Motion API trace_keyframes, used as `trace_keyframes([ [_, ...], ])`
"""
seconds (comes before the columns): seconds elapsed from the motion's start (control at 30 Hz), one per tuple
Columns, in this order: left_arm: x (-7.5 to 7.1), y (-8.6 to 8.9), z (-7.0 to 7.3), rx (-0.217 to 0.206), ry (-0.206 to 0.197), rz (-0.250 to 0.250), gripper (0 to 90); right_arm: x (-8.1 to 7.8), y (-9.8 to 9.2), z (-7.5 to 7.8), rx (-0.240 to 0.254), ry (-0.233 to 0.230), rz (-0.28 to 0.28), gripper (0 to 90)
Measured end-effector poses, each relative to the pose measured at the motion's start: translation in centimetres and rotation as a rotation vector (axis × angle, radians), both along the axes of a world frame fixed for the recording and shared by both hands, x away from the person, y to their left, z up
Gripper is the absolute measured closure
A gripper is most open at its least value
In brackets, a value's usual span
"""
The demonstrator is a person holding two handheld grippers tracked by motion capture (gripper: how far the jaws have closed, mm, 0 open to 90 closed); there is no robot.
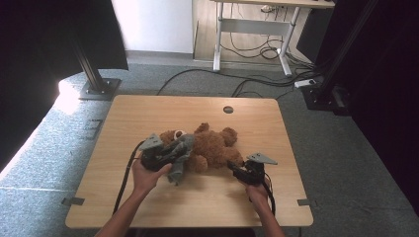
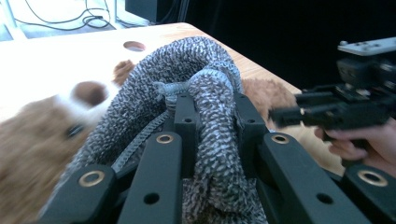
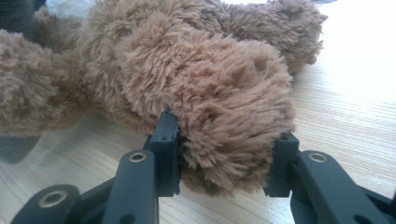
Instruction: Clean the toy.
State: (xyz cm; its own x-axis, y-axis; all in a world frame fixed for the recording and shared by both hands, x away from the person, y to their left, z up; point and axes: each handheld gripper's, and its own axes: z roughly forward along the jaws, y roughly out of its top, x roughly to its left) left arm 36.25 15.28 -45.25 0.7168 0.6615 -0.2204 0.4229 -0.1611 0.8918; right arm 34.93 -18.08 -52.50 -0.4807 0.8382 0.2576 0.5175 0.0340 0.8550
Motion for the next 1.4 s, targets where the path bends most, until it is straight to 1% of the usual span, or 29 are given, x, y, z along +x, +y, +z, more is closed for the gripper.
trace_keyframes([
  [0.1, 1.1, -1.5, -0.8, 0.033, 0.016, 0.016, 75.1, 0.0, 0.0, -0.1, -0.007, -0.005, 0.001, 57.5],
  [0.17, 1.6, -1.6, -1.6, 0.069, 0.03, 0.036, 75.1, 0.0, -0.1, -0.1, -0.013, -0.009, -0.006, 58.3],
  [0.2, 1.8, -1.2, -2.0, 0.069, 0.036, 0.048, 75.1, 0.0, -0.2, -0.1, -0.014, -0.009, -0.009, 58.6],
  [0.27, 1.9, 0.1, -2.7, 0.021, 0.057, 0.06, 75.1, 0.1, -0.3, -0.3, -0.011, -0.003, -0.008, 59.1],
  [0.3, 1.8, 0.6, -2.8, 0.012, 0.058, 0.066, 75.2, 0.1, -0.4, -0.3, -0.01, 0.0, -0.005, 59.2],
  [0.37, 1.3, 1.7, -2.7, 0.019, 0.038, 0.079, 75.2, 0.0, -0.4, -0.3, -0.011, 0.002, -0.004, 59.3],
  [0.43, 0.8, 3.0, -2.5, 0.041, 0.02, 0.1, 75.2, 0.0, -0.5, -0.3, -0.005, 0.002, -0.003, 59.4],
  [0.5, 0.5, 4.3, -2.1, 0.058, 0.009, 0.136, 75.4, 0.0, -0.5, -0.3, 0.0, 0.003, -0.002, 59.6],
  [0.53, 0.5, 5.0, -2.0, 0.054, 0.012, 0.155, 75.5, 0.0, -0.5, -0.3, 0.003, 0.003, -0.002, 59.6],
  [0.57, 0.5, 5.7, -1.9, 0.042, 0.025, 0.168, 75.6, 0.0, -0.5, -0.4, 0.004, 0.002, -0.001, 59.7],
  [0.63, 0.5, 6.1, -1.7, 0.032, 0.033, 0.173, 75.6, 0.0, -0.5, -0.4, 0.003, -0.001, 0.002, 59.8],
  [0.7, 0.5, 5.8, -1.4, 0.001, 0.029, 0.147, 75.6, 0.1, -0.5, -0.4, 0.012, -0.004, 0.008, 59.9],
  [0.73, 0.4, 5.5, -1.2, -0.012, 0.025, 0.131, 75.7, 0.1, -0.5, -0.4, 0.016, -0.005, 0.011, 60.1],
  [0.77, 0.3, 4.7, -0.7, -0.03, 0.016, 0.104, 75.6, 0.1, -0.5, -0.4, 0.018, -0.008, 0.015, 60.2],
  [0.8, 0.3, 4.1, -0.4, -0.041, 0.01, 0.087, 75.7, 0.0, -0.5, -0.4, 0.021, -0.011, 0.022, 60.3],
  [0.87, 0.1, 2.1, 0.7, -0.055, -0.013, 0.038, 75.7, 0.0, -0.4, -0.4, 0.021, -0.016, 0.025, 60.5],
  [0.9, 0.1, 0.7, 1.4, -0.054, -0.028, 0.009, 75.7, 0.0, -0.4, -0.4, 0.023, -0.015, 0.027, 60.5],
  [0.97, 0.3, -1.3, 2.3, -0.045, -0.037, -0.037, 75.7, 0.0, -0.3, -0.4, 0.025, -0.014, 0.026, 60.6],
  [1.03, 0.6, -3.8, 2.8, -0.021, -0.032, -0.079, 75.6, 0.0, -0.3, -0.4, 0.027, -0.013, 0.026, 60.6],
  [1.07, 0.9, -5.3, 2.9, -0.01, -0.022, -0.096, 75.6, 0.0, -0.3, -0.5, 0.028, -0.014, 0.025, 60.6],
  [1.1, 1.1, -6.3, 2.8, 0.002, -0.015, -0.107, 75.7, 0.0, -0.3, -0.5, 0.029, -0.013, 0.025, 60.6],
  [1.13, 1.3, -7.0, 2.7, 0.009, -0.008, -0.115, 75.6, 0.0, -0.3, -0.5, 0.031, -0.011, 0.025, 60.6],
  [1.2, 1.7, -8.6, 2.1, 0.024, 0.016, -0.142, 75.6, 0.0, -0.3, -0.5, 0.032, -0.009, 0.024, 60.6],
  [1.3, 1.9, -10.5, 0.7, 0.079, 0.047, -0.167, 75.5, 0.0, -0.3, -0.5, 0.036, -0.009, 0.024, 60.6],
  [1.4, 2.0, -11.1, -0.7, 0.103, 0.077, -0.167, 75.5, 0.0, -0.3, -0.5, 0.035, -0.011, 0.025, 60.7],
])
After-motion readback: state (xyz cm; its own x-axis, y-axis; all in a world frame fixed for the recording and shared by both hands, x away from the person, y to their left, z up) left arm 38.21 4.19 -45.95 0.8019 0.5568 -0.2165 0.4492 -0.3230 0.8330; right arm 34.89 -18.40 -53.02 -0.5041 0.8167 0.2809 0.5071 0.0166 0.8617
